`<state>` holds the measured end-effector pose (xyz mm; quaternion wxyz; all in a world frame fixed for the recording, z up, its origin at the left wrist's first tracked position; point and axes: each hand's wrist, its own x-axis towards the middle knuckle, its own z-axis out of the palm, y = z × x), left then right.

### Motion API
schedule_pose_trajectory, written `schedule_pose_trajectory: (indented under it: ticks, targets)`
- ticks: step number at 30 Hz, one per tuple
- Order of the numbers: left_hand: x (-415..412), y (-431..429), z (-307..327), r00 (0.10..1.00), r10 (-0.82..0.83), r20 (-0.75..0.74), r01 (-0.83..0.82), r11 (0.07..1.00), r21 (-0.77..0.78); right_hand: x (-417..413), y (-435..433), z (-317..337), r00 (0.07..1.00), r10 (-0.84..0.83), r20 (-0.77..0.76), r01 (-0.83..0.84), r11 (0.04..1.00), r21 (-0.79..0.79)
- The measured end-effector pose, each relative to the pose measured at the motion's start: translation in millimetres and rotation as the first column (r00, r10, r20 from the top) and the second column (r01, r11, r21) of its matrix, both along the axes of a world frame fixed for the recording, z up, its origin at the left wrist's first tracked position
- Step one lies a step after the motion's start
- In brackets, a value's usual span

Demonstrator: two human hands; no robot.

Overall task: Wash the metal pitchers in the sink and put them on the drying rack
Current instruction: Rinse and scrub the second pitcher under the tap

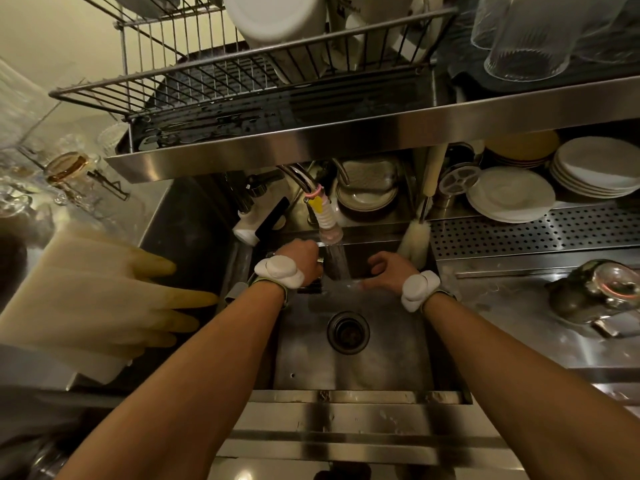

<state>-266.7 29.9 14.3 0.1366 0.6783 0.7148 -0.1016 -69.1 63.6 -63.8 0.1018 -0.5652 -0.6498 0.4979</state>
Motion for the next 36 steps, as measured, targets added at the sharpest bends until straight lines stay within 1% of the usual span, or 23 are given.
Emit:
schedule_pose_trajectory:
  ticks: [6, 9, 11, 13, 15, 17, 21, 23, 24, 26, 29, 31, 32, 33, 34, 36]
  targets:
    - [0, -1, 6, 0.997, -0.055, -0.063, 0.057, 0.998, 0.034, -1, 1, 0, 1.0, 0.008, 0.002, -0.008, 1.0, 0.001]
    - [0, -1, 5, 0.997, -0.04, -0.069, 0.042, 0.999, 0.025, -2, 0, -1, 1.0, 0.005, 0.004, -0.005, 1.0, 0.007]
    - [0, -1, 4, 0.999, 0.035, -0.005, -0.035, 0.999, 0.008, -1, -2, -1, 1.0, 0.007, 0.008, -0.007, 1.0, 0.004]
    - [1, -1, 2, 0.975, 0.173, 0.14, -0.171, 0.985, -0.028, 0, -3, -2, 1.0, 0.017, 0.016, -0.017, 1.0, 0.0]
    - [1, -3, -3, 0.917, 0.296, 0.266, -0.288, 0.955, -0.07, 1, -5, -3, 0.999, 0.034, 0.015, -0.034, 0.999, -0.008]
    - [3, -9, -8, 0.842, 0.369, 0.393, -0.346, 0.929, -0.131, 2, -10, -5, 1.0, 0.013, -0.026, -0.013, 0.999, -0.034]
    - [-1, -16, -14, 0.652, 0.405, 0.641, -0.31, 0.914, -0.263, -16, -15, -5, 0.982, -0.027, -0.189, 0.023, 0.999, -0.024]
    - [-5, -18, -18, 0.554, 0.409, 0.725, -0.291, 0.911, -0.292, -29, -15, -4, 0.965, -0.085, -0.247, 0.088, 0.996, 0.003]
    - [-8, -19, -20, 0.525, 0.411, 0.745, -0.288, 0.91, -0.299, -36, -13, -3, 0.961, -0.108, -0.255, 0.117, 0.993, 0.022]
    - [-16, -19, -25, 0.525, 0.426, 0.737, -0.308, 0.902, -0.302, -43, -11, -5, 0.968, -0.096, -0.234, 0.111, 0.992, 0.053]
    - [-30, -13, -36, 0.571, 0.478, 0.667, -0.453, 0.862, -0.23, -36, -12, -10, 0.985, -0.035, -0.167, 0.046, 0.997, 0.06]
    - [-38, -11, -41, 0.615, 0.503, 0.607, -0.507, 0.842, -0.184, -30, -11, -14, 0.98, -0.103, -0.172, 0.118, 0.99, 0.078]
    - [-40, -11, -44, 0.649, 0.498, 0.575, -0.504, 0.848, -0.165, -31, -11, -13, 0.971, -0.144, -0.19, 0.165, 0.981, 0.098]
    - [-41, -11, -45, 0.681, 0.489, 0.545, -0.495, 0.856, -0.149, -35, -11, -12, 0.967, -0.151, -0.203, 0.176, 0.978, 0.109]
    - [-42, -11, -46, 0.703, 0.484, 0.521, -0.492, 0.86, -0.135, -40, -11, -10, 0.971, -0.123, -0.206, 0.147, 0.984, 0.105]
    - [-43, -10, -46, 0.714, 0.488, 0.503, -0.502, 0.857, -0.119, -47, -11, -10, 0.985, -0.034, -0.168, 0.049, 0.995, 0.084]
